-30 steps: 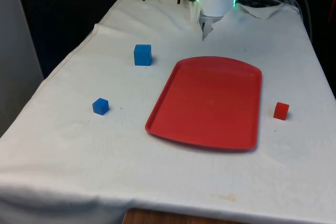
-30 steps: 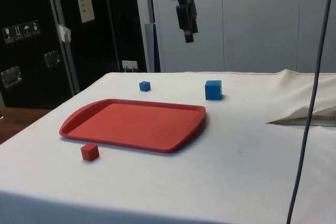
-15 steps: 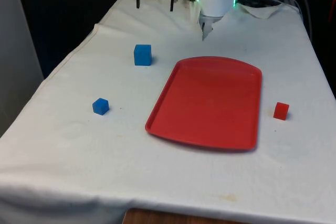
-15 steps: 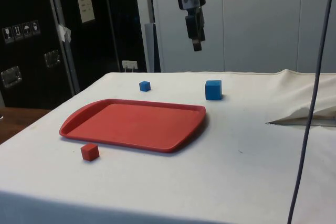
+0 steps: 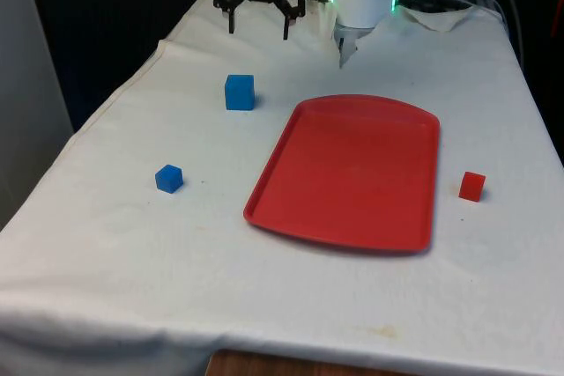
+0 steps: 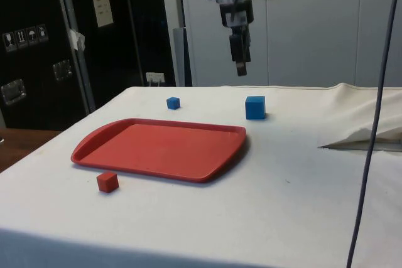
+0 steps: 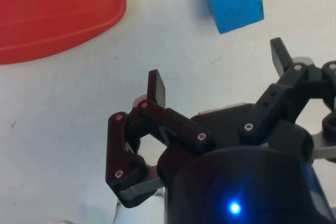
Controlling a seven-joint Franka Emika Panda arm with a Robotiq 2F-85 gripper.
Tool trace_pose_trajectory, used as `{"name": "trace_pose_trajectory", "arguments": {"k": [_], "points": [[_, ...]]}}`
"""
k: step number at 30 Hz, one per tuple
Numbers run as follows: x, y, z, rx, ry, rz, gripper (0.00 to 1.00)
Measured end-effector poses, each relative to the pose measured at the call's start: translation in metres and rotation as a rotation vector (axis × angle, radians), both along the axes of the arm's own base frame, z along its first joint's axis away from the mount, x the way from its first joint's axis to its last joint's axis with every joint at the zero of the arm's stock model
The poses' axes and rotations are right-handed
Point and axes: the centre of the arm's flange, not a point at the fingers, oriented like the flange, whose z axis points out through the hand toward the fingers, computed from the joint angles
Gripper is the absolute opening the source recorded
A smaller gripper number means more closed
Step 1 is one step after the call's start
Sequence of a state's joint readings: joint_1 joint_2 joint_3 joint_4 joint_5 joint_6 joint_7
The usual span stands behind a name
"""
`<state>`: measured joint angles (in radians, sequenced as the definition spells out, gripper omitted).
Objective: Pick up the largest block and place it onto the tray.
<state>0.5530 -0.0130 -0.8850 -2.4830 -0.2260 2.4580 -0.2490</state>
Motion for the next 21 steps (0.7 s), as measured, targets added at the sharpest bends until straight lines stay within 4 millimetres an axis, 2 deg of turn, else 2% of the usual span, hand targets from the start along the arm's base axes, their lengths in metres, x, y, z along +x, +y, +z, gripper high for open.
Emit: {"name": "trace_pose_trajectory", "arguments": {"k": [21], "points": [[-0.008, -0.022, -0.045, 0.012, 0.003, -0.010, 1.00]]}}
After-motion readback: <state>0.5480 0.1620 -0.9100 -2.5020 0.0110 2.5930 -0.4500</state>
